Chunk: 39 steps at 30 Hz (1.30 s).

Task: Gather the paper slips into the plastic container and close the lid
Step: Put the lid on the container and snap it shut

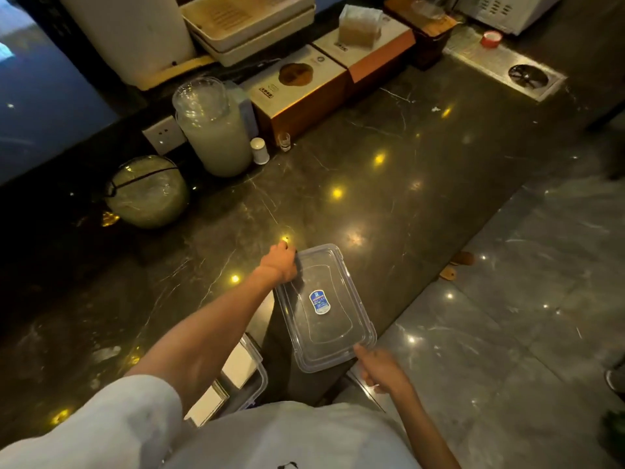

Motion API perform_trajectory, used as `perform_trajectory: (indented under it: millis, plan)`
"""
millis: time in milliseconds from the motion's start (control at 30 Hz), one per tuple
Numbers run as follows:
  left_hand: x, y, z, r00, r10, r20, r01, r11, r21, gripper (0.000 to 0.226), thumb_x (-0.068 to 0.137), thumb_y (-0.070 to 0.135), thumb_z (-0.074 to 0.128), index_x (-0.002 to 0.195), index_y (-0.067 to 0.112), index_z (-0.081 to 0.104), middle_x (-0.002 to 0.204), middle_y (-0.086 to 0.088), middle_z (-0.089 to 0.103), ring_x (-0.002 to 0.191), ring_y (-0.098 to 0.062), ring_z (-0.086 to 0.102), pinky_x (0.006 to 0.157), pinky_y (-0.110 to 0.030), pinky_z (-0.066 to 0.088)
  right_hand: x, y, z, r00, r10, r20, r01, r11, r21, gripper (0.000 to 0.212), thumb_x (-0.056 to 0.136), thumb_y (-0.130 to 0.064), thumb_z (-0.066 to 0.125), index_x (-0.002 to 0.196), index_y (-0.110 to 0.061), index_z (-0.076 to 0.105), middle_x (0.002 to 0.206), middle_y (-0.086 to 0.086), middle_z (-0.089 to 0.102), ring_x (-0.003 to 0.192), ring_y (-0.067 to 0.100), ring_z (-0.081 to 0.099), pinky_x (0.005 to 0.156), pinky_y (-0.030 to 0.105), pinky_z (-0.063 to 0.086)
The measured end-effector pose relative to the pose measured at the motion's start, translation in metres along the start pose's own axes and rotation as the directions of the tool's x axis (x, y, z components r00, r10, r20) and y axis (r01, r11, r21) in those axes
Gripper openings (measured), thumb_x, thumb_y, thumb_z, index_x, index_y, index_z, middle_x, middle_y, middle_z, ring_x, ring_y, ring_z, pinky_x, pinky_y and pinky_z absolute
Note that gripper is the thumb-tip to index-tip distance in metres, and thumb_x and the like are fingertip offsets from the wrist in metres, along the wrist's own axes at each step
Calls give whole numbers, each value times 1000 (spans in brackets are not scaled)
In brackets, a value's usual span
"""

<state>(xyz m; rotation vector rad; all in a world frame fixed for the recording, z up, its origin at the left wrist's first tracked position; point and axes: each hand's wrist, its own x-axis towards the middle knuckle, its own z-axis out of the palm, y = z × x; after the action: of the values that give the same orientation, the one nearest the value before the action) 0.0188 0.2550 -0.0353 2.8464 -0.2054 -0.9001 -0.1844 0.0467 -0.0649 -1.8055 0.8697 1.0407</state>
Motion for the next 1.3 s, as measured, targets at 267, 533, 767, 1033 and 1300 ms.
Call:
perform_trajectory:
  millis: [267,533,767,1033,1300]
  plan:
    - [-11,2,2,997,-70,7,71,991,-116,43,94,20,51,133,2,54,138,-20,45,130,-37,42,110,-47,40,6,8,15,996,-89,-11,90,990,109,43,99,-25,52,57,-20,44,52,3,46,43,12,38,44,21,29]
    - [-30,3,-21,966,-140,-218,98,977,-190,35,99,29,48,126,9,58,134,-17,51,126,-36,46,104,-48,38,-17,-10,-7,954,-209,-217,237,965,111,44,99,-19,51,56,-14,43,58,7,43,58,18,41,59,30,35]
    - [-96,-61,-49,863,-314,-395,127,893,-433,37,96,32,61,118,3,57,126,-20,54,119,-38,50,100,-47,42,-34,-85,2,899,-325,-294,410,861,302,18,94,-9,60,77,-7,56,72,10,61,66,21,60,76,45,54]
    - [-248,-195,9,663,-710,-237,307,546,-779,44,91,25,60,131,7,58,126,-21,62,113,-36,61,98,-41,50,-51,-176,92,751,-658,-66,656,753,-43,24,86,-15,70,106,-17,56,85,1,64,70,9,61,60,14,53]
    - [-340,-187,117,404,-914,-16,278,139,-950,31,95,19,63,121,3,58,115,-18,61,81,-16,56,62,-22,45,-65,-157,159,679,-711,185,728,621,-289,34,89,-22,69,121,-12,65,99,-1,71,84,9,66,74,27,55]
